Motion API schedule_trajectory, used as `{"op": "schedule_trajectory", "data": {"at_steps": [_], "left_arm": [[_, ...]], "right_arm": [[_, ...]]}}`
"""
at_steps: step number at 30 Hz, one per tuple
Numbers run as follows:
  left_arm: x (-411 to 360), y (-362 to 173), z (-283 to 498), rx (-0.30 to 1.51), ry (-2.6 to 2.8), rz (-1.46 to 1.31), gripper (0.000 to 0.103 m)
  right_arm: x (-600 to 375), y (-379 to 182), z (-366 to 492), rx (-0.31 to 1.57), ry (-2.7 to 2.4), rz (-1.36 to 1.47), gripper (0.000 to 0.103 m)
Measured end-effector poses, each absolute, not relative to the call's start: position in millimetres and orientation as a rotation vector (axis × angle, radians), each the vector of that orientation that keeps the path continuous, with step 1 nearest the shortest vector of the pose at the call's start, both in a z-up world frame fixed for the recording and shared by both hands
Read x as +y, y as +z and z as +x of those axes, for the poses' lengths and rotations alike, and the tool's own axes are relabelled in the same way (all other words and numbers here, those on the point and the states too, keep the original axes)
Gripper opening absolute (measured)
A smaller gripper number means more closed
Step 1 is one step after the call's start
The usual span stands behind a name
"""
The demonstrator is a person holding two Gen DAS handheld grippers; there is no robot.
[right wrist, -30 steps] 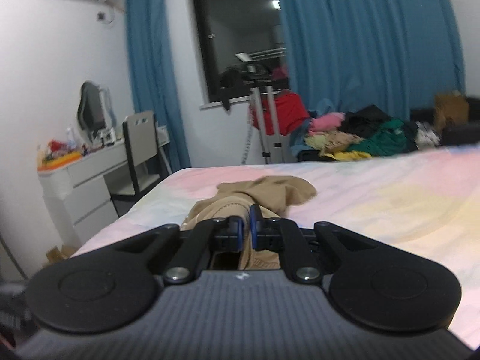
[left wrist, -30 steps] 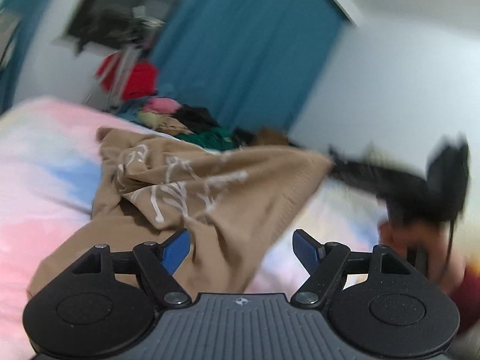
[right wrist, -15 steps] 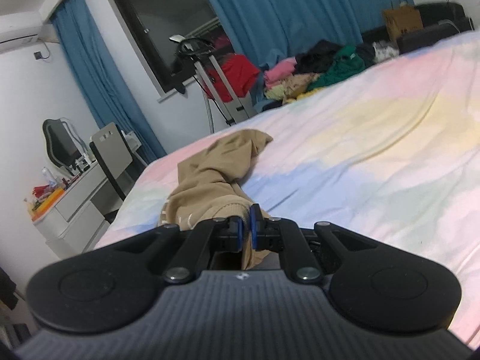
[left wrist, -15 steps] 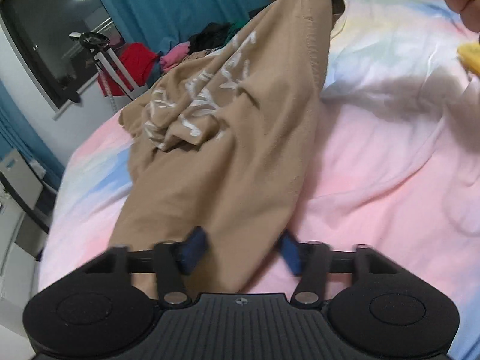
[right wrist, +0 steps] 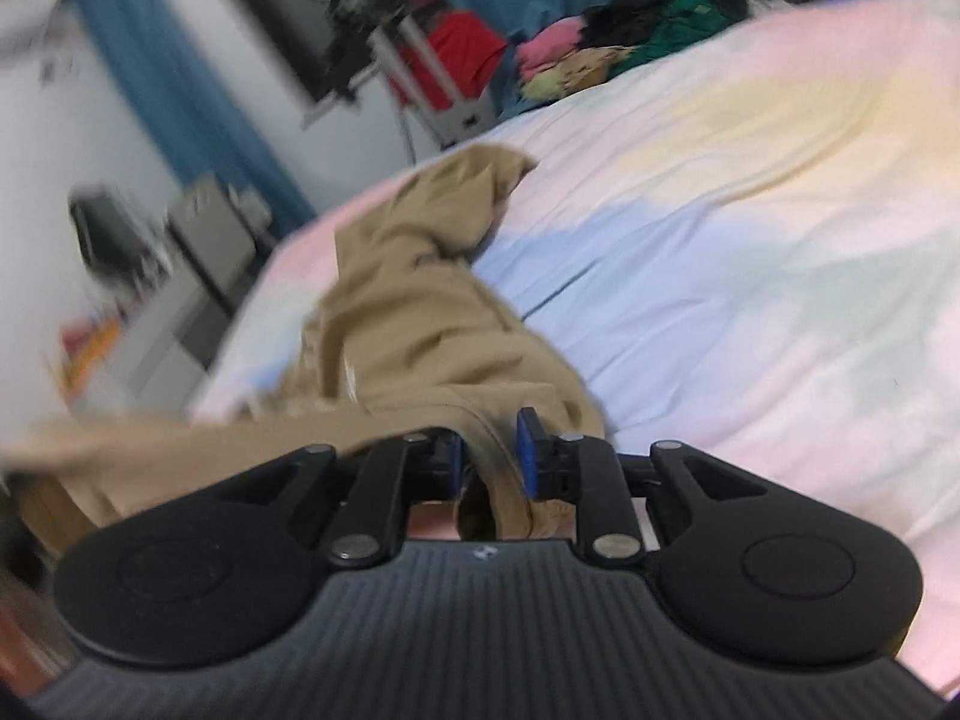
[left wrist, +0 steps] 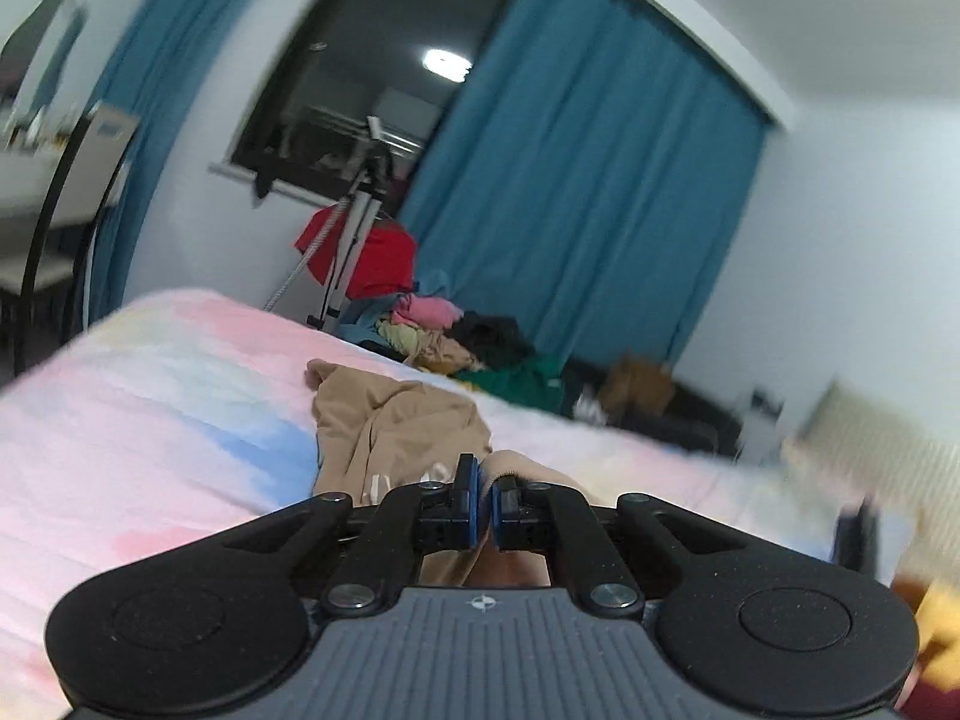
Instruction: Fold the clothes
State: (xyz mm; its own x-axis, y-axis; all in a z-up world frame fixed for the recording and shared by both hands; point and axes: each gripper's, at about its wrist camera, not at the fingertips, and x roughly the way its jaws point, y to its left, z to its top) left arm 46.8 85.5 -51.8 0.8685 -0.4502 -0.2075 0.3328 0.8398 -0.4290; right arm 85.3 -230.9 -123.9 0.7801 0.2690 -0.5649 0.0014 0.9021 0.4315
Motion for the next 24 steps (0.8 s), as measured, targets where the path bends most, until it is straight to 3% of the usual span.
{"op": "schedule_trajectory", "data": {"at_steps": [1, 5, 15, 24], "left_arm": [[90, -54, 53, 0.306, -0.421, -0.431, 0.004], [112, -52, 77, 0.286, -0.404, -0.55, 0.004], [154, -53, 72, 0.323, -0.376, -0.616, 0.004], [153, -57, 62, 0.33, -0.383, -0.635, 0.004]], "right_arm": [[-223, -127, 88, 0.685, 0.146, 0.368, 0.023], [-206, -134, 90, 0.747, 0.147, 0.211, 0.039], [-221, -113, 76, 0.803, 0.292, 0.279, 0.043], [-135, -109, 51, 0.597, 0.462, -0.073, 0.043]]}}
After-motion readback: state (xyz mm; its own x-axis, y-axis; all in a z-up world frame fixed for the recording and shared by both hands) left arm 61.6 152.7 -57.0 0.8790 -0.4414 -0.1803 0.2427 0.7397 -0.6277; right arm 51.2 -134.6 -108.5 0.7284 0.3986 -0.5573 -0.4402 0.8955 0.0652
